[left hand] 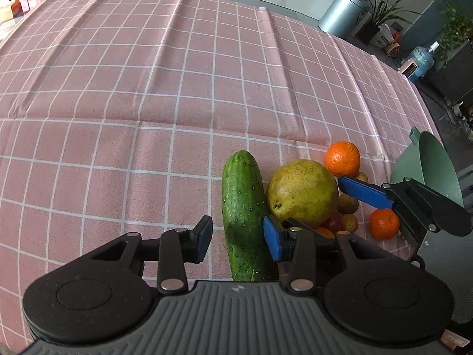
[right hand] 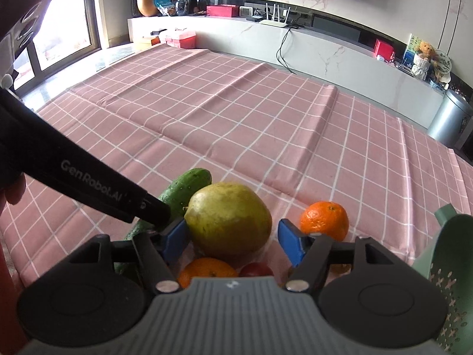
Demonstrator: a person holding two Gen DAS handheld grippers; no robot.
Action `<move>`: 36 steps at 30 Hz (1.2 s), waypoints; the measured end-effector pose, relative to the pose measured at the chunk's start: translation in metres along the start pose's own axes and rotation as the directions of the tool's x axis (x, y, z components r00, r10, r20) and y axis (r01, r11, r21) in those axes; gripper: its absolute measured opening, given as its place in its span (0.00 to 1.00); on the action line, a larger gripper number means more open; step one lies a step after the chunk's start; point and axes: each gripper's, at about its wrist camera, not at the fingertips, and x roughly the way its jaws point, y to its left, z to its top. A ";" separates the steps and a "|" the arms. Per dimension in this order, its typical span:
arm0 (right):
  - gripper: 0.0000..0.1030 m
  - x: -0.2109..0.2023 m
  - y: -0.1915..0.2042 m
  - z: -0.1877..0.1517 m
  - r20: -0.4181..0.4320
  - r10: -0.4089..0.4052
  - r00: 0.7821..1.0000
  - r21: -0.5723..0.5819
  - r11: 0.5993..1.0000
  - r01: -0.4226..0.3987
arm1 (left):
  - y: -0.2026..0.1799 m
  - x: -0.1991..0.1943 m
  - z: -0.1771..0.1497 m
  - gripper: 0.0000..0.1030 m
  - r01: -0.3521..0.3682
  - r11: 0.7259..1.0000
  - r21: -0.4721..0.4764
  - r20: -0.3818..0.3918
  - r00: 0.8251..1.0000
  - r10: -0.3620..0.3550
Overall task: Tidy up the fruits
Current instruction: 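Grasp the yellow-green pear with the right gripper while the left gripper approaches the cucumber, then lower the pear into the green colander with the right gripper while the left gripper grasps the cucumber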
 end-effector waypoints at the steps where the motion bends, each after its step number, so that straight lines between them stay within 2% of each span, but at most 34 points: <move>1: 0.65 0.003 0.000 0.001 -0.003 0.005 1.000 0.005 1.000 -0.005 | 0.002 0.001 0.000 0.48 0.008 1.000 -0.010 -0.002 1.000 -0.008; 7: 0.66 0.018 -0.007 0.006 -0.011 0.054 0.998 0.057 0.997 -0.053 | 0.002 0.001 0.001 0.50 0.012 1.000 -0.013 0.001 1.000 -0.012; 12: 0.66 0.022 -0.013 0.006 -0.004 0.082 0.997 0.095 0.992 -0.081 | 0.004 0.004 0.000 0.57 0.005 1.000 -0.020 0.002 1.000 -0.005; 16: 0.65 0.020 -0.013 0.005 -0.005 0.082 0.997 0.103 0.991 -0.081 | 0.003 0.004 0.000 0.57 0.002 1.000 -0.021 0.001 1.000 -0.002; 26: 0.65 -0.020 -0.016 0.002 0.035 -0.015 0.999 0.032 0.999 0.014 | -0.007 0.012 0.002 0.59 -0.009 1.000 -0.022 -0.014 1.000 0.009; 32: 0.65 -0.065 -0.031 -0.003 0.082 -0.091 0.992 0.049 0.995 0.088 | -0.031 0.024 0.000 0.59 -0.062 0.998 0.030 -0.019 0.998 0.063; 34: 0.65 -0.083 -0.040 -0.007 0.098 -0.119 0.988 0.075 0.991 0.112 | -0.038 0.032 -0.001 0.57 -0.091 0.995 0.051 -0.038 0.995 0.093; 36: 0.65 -0.096 -0.049 -0.011 0.107 -0.140 0.984 0.106 0.986 0.129 | -0.042 0.034 -0.006 0.46 -0.113 0.991 0.070 -0.012 0.993 0.114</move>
